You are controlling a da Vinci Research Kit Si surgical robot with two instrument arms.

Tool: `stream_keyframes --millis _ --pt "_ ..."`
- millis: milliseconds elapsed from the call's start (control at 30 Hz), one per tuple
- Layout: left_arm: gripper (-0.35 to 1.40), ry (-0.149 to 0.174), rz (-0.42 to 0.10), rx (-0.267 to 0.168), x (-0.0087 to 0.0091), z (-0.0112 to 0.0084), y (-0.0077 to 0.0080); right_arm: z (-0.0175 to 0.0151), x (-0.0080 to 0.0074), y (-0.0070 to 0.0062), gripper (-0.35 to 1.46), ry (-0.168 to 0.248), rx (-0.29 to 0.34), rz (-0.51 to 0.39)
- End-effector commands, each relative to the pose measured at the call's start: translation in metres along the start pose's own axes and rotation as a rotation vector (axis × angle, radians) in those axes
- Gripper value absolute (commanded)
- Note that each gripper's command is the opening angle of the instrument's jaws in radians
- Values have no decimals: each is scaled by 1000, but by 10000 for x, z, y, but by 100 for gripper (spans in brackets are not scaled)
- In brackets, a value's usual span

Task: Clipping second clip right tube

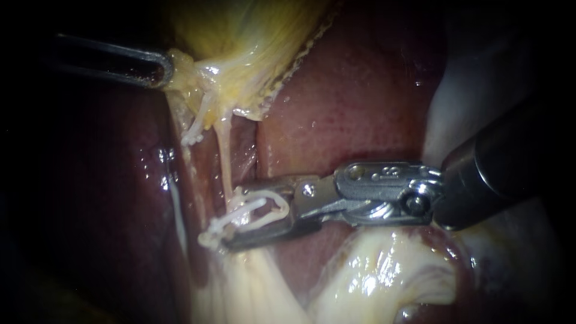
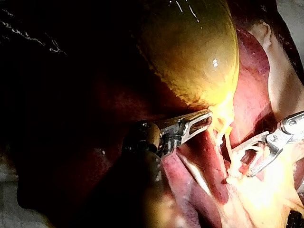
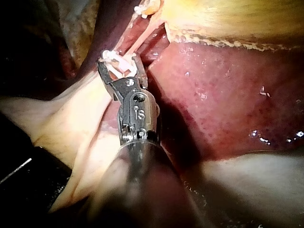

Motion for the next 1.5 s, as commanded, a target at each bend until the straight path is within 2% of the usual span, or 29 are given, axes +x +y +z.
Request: stream_keyframes --millis 33,300,433,567,833,1067,1167,1267,1367,1500 --pt "-35 0 0 0 0 -1 0 -1 1 -1 48 0 0 0" --pt "-35 0 0 0 0 0 0 -33 8 -10 48 0 17 6" --pt "-35 0 0 0 0 0 0 -54 13 -10 48 5 15 18" --pt "-35 0 0 0 0 0 0 -64 13 -1 48 11 4 30" --pt "-35 0 0 0 1 0 0 -51 6 25 48 14 -3 52" --pt "-35 0 0 0 1 0 0 -29 11 36 49 90 17 132" --pt "-35 0 0 -1 1 0 0 -18 10 37 49 116 55 170" --pt "-35 0 1 -1 1 1 0 -11 9 36 49 144 118 200" --pt "-35 -1 1 -1 2 1 0 -10 11 31 49 191 196 238" --pt "-35 0 1 -1 2 1 0 -11 18 21 48 218 271 266"
